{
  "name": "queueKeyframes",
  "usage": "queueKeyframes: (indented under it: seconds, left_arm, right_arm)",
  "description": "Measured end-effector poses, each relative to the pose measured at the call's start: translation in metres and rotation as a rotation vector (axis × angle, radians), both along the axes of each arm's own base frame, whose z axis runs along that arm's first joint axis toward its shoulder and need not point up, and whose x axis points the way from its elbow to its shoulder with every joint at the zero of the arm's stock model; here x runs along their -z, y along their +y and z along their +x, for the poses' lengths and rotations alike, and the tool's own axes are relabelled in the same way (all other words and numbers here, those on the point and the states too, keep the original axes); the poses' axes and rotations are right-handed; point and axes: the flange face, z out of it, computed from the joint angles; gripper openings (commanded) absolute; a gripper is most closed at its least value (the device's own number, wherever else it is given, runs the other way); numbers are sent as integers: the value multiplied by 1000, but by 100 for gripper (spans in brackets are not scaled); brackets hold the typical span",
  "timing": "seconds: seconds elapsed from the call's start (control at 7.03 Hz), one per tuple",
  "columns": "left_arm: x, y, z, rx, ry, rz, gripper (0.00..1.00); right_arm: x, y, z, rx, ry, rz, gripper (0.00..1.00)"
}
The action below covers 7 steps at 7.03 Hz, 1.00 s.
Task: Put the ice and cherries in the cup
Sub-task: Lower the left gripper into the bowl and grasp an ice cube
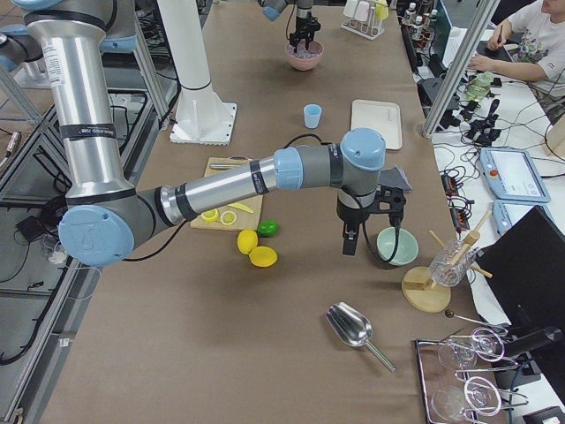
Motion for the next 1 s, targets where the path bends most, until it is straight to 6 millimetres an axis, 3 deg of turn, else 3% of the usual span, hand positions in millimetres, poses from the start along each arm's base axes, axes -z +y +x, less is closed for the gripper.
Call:
queueKeyframes:
  seconds: [0.57, 0.71, 1.0]
  left_arm:
    - [32, -3, -7, 11, 44, 39, 0]
    - [37, -9, -10, 25, 49, 44, 0]
    - [73, -40, -13, 56, 82, 49, 0]
  right_arm:
    - [1, -1, 0, 0, 0, 2, 100]
    - [1, -1, 0, -1, -1, 1, 100]
    - [-2, 0, 0, -1, -3, -6, 100]
